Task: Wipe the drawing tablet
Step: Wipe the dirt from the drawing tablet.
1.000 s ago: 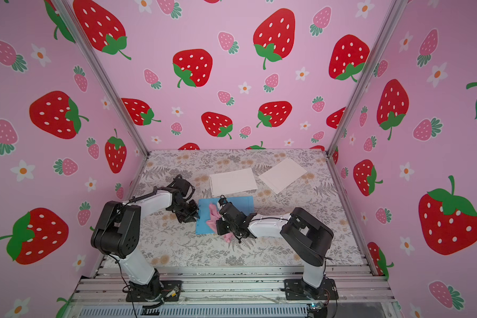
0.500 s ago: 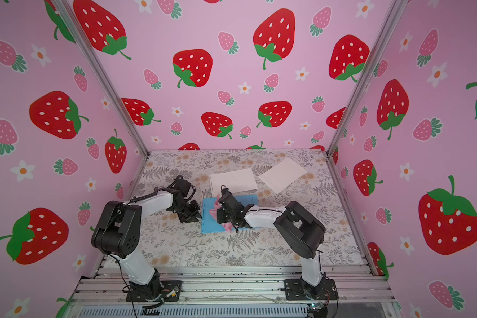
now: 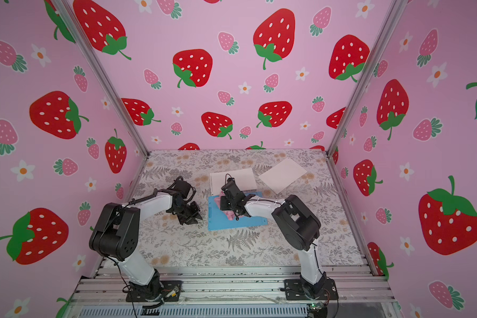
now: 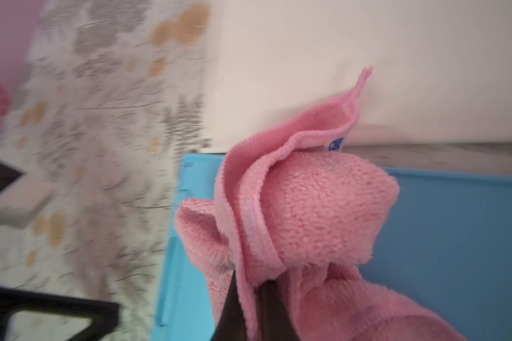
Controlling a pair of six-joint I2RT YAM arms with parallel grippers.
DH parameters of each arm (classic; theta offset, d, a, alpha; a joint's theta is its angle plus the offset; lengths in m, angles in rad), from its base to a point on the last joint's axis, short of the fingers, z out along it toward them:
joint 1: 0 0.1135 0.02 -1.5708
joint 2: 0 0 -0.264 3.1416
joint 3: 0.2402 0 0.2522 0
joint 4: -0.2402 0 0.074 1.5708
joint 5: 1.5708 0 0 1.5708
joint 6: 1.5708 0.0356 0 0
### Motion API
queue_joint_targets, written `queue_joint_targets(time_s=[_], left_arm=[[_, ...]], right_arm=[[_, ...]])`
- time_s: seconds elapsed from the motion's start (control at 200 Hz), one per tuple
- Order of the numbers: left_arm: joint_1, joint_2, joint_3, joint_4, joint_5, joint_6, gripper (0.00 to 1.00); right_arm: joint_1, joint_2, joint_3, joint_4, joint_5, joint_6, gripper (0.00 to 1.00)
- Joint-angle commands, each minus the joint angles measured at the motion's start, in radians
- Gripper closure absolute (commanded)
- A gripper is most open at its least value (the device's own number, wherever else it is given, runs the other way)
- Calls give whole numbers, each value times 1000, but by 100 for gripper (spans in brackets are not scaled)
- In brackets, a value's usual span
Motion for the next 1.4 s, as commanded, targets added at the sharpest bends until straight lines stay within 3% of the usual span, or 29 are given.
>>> queue_joint_targets(time_s=[0.0,0.125,0.355,0.63,0.86,0.996,1.191,1.396], left_arm=[[-17,8,8,-57,-21,-1,65],[-35,51,46,-33,5,0,57],[-73,106,97,-24,0,4,55],[-87,174,85,-51,-35,11,59],[-93,231,46,-41,-38,1,62],[-94,247,26,-32,-41,-7,64],[-94,255,18,-53,-73,-10,68],[-94,273,36,-69,-85,-12,70]], right_arm=[[-5,-23,1,-41,-18,18,100],[-62,-100,-73,-38,7,11,100],[-141,-169,-128,-65,79,1,100],[-83,-30,-5,-74,6,-30,100],[-24,124,172,-25,-133,-31,100],[-57,149,185,-29,-103,6,100],[-134,68,71,-40,-44,6,100],[-13,164,280,-125,-122,-79,100]])
